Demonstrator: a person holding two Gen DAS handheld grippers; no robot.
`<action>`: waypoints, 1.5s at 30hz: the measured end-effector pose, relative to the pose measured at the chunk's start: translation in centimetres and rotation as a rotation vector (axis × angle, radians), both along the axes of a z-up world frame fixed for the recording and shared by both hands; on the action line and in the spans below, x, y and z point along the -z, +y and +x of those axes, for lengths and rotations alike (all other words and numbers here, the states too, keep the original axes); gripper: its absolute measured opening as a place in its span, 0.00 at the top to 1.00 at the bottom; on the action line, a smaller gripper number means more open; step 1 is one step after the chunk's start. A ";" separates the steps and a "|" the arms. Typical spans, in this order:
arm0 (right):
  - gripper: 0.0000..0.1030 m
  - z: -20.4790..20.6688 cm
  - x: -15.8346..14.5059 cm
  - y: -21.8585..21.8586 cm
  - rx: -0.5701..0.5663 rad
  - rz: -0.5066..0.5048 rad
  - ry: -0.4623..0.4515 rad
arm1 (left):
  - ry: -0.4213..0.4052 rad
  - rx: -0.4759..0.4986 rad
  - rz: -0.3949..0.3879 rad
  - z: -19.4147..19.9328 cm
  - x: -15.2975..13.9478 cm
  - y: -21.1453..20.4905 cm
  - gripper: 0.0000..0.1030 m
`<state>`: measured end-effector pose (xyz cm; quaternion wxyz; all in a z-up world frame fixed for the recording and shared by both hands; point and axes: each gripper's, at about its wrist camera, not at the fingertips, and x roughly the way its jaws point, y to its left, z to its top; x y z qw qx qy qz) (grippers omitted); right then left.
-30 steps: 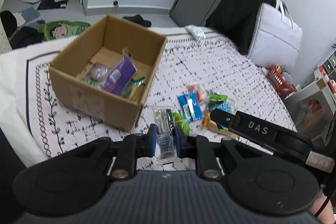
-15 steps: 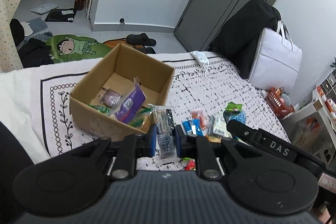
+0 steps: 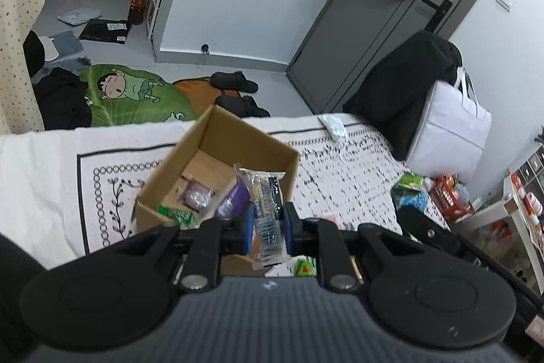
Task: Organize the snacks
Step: 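Carry both packets over the box and open both tools to drop them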
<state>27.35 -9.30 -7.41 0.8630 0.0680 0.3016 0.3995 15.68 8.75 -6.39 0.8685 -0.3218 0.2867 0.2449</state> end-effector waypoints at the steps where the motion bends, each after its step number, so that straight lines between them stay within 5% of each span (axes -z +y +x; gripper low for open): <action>1: 0.56 0.0 0.0 0.2 0.002 0.005 -0.001 | -0.004 -0.005 -0.003 0.0 0.0 0.4 0.84; 30: 0.56 1.0 4.0 8.4 -0.069 -0.045 0.003 | 0.033 -0.011 -0.115 6.8 3.9 10.3 0.83; 37: 0.55 1.9 5.0 9.4 -0.079 -0.049 0.030 | 0.029 0.015 -0.106 7.7 3.7 10.4 0.52; 45: 0.41 1.8 4.8 9.1 -0.047 -0.094 0.050 | 0.070 -0.020 -0.136 6.9 4.1 10.7 0.43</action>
